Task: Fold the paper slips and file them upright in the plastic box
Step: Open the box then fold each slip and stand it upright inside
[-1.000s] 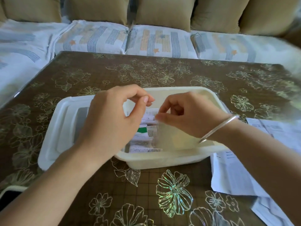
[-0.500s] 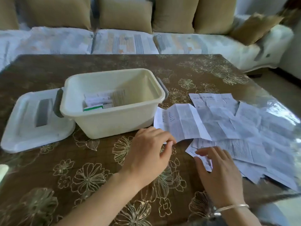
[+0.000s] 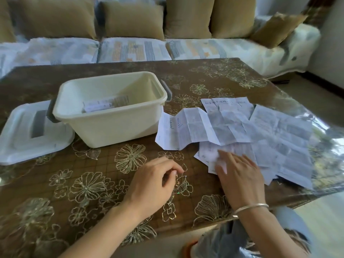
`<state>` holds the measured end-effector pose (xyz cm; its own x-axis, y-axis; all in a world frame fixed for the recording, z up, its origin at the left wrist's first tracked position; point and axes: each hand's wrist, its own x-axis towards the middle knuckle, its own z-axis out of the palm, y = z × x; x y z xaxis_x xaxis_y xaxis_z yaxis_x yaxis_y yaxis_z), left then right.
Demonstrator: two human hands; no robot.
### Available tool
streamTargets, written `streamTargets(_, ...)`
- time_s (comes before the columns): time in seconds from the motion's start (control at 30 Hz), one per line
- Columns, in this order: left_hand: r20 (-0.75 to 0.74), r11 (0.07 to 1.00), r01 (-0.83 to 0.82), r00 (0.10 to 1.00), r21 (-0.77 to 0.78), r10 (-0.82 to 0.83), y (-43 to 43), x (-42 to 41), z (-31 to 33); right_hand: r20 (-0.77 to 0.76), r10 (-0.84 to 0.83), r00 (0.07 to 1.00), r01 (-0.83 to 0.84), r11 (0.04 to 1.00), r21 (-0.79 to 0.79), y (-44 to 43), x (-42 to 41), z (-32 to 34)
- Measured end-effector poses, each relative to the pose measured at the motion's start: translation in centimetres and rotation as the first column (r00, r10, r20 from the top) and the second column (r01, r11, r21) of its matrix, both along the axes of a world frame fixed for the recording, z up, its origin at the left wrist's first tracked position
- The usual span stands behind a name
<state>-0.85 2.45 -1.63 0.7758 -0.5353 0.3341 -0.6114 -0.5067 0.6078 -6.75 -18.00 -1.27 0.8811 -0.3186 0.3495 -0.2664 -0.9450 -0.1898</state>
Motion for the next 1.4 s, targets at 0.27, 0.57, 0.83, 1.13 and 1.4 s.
streamTargets(0.27,0.023,0.997,-0.078,0.997,-0.026,0.079,2.4,-0.2,-0.2,0.053,0.376,0.925,-0.355,0.906,-0.23,0.6,-0.6,-1.8)
streamTargets(0.57,0.025,0.996,-0.076,0.997,-0.057,0.077,4.4,-0.9,-0.2,0.116,0.291,0.95,-0.274,0.951,-0.142,2.6,-0.6,-1.0)
streamTargets(0.83,-0.453,0.891,-0.393,0.852,-0.226,0.261,7.8,0.2,1.3,0.262,0.255,0.931,-0.231,-0.144,0.962,6.6,-1.3,5.1)
streamTargets(1.13,-0.723,0.769,-0.538,0.675,-0.344,0.149,10.1,-0.5,2.8,0.041,0.059,0.997,-0.063,0.436,0.898,7.8,4.2,0.5)
streamTargets(1.4,0.034,0.981,-0.103,0.995,0.163,0.098,13.4,-0.4,-0.8,0.1,0.19,0.977,-0.21,0.755,0.621,9.4,5.7,-0.1)
